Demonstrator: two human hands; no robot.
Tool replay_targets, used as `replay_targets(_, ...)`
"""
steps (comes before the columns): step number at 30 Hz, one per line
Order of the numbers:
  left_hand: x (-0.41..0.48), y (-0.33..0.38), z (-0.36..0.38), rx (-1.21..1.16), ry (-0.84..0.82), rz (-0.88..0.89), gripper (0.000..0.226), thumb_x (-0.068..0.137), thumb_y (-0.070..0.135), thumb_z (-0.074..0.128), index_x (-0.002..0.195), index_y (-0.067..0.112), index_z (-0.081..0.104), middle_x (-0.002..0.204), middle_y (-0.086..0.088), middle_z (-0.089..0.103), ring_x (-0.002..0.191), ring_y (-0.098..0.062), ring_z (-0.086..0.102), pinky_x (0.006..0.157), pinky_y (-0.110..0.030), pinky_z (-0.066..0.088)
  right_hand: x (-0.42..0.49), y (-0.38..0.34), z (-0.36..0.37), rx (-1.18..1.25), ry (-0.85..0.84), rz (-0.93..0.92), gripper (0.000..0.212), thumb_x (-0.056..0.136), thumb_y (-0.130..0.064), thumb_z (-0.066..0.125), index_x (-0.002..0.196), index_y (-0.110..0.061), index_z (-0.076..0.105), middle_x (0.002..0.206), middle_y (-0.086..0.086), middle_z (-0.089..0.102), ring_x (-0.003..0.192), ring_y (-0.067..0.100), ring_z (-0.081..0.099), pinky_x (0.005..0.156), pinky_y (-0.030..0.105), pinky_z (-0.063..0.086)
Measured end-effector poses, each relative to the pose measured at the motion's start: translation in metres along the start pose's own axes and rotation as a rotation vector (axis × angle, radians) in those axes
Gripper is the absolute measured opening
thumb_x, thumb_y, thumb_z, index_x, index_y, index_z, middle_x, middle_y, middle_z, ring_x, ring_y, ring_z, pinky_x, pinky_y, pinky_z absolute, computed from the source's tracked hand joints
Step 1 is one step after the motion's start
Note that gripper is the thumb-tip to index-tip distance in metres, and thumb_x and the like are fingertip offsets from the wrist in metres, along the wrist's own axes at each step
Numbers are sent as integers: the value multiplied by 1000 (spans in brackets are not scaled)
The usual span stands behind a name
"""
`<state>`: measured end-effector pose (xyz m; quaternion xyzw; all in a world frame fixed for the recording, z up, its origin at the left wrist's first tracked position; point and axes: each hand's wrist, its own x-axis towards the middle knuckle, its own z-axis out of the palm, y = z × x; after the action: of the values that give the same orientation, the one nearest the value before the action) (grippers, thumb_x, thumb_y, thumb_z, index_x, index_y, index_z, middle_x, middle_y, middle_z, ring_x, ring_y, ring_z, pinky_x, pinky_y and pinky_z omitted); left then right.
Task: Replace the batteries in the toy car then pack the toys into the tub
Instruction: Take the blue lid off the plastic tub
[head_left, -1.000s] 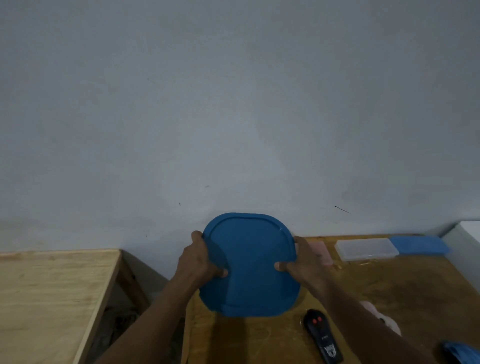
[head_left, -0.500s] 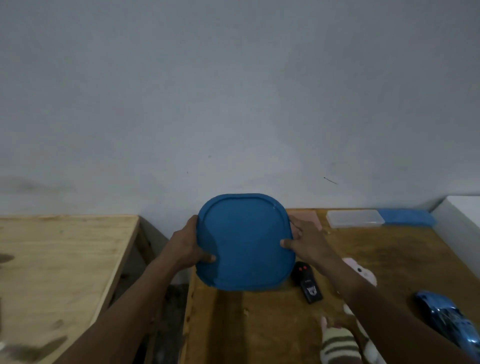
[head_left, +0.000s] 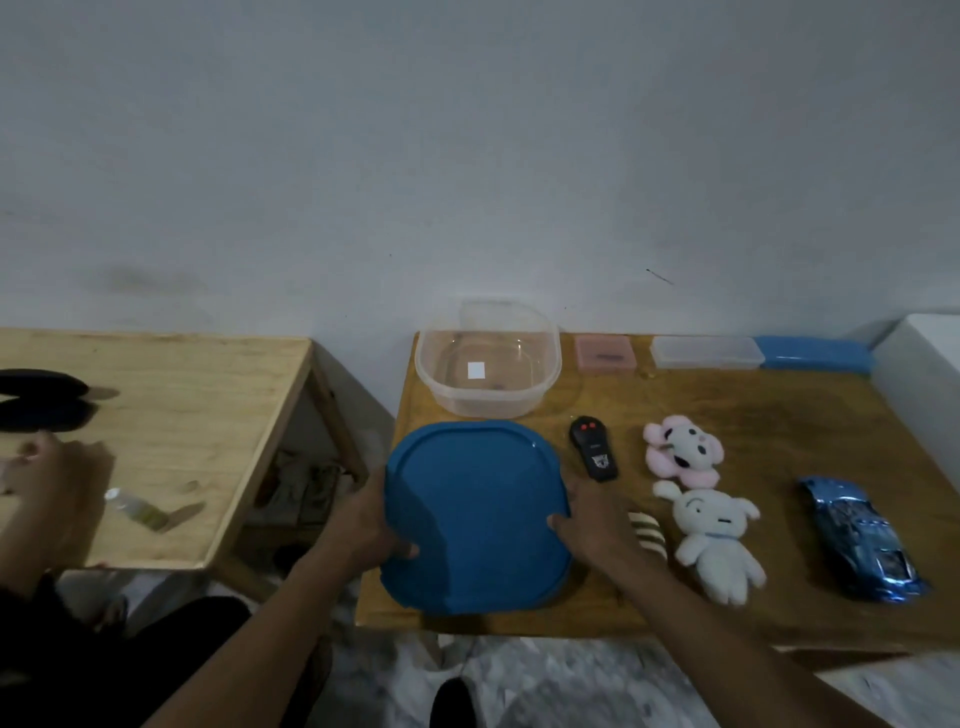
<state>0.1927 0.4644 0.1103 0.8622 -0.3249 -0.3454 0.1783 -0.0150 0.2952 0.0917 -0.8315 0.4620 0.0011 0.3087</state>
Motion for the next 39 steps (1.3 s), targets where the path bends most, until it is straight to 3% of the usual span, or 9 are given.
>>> replay_targets(4,-3,-15,14,41,-23,-20,114,68,22,84,151,19,6,135,-10,52,122,-33,52,93,-41,50,-6,6,23,-40,-19,15,51,85,-21,66,133,-15,49,116,5,66,106,24,61,86,32,52)
replay_targets(13,28,-35,26,1,-39,-14,112,65,24,87,150,28,14,131,-6,56,119,-31,54,94,-44,52,16,10,50,-79,-14,65,32,87,-12,61,118,-14,56,108,6,66,92,22,63,77,35,55)
replay_targets(21,34,-43,34,71,-65,-77,123,67,36,84,153,27,-3,140,-15,42,122,-35,49,95,-44,49,15,7,58,-98,10,111,47,87,-13,60,132,-19,46,118,8,61,102,25,60,83,37,54)
replay_targets(25,28,-35,30,137,-26,-72,112,71,41,80,150,21,3,141,-17,38,123,-38,47,96,-45,47,10,1,53,-128,42,111,40,90,-22,60,127,-17,49,116,8,61,100,24,60,80,33,51)
replay_targets(27,21,-23,24,154,56,14,94,78,39,74,148,19,15,136,-17,39,119,-36,50,95,-43,47,8,-3,44,-143,104,79,32,92,-25,57,122,-15,54,115,8,62,102,24,59,82,31,45)
replay_targets(30,13,9,15,189,184,228,68,87,37,65,143,20,30,130,-12,45,113,-30,53,91,-37,47,7,-10,20,-146,222,19,37,93,-30,55,126,-14,53,119,9,60,105,26,59,84,33,47)
replay_targets(36,22,95,27,205,284,573,60,89,33,63,142,19,38,132,-7,47,117,-23,51,94,-30,45,16,9,-44,-102,358,-15,37,90,-32,57,124,-19,57,118,7,58,108,25,57,88,33,45)
replay_targets(39,31,131,46,277,270,631,60,88,35,63,141,23,37,137,-7,44,121,-22,49,97,-32,47,18,36,-71,-182,359,-5,38,91,-33,56,127,-22,55,126,4,54,114,22,51,97,34,40)
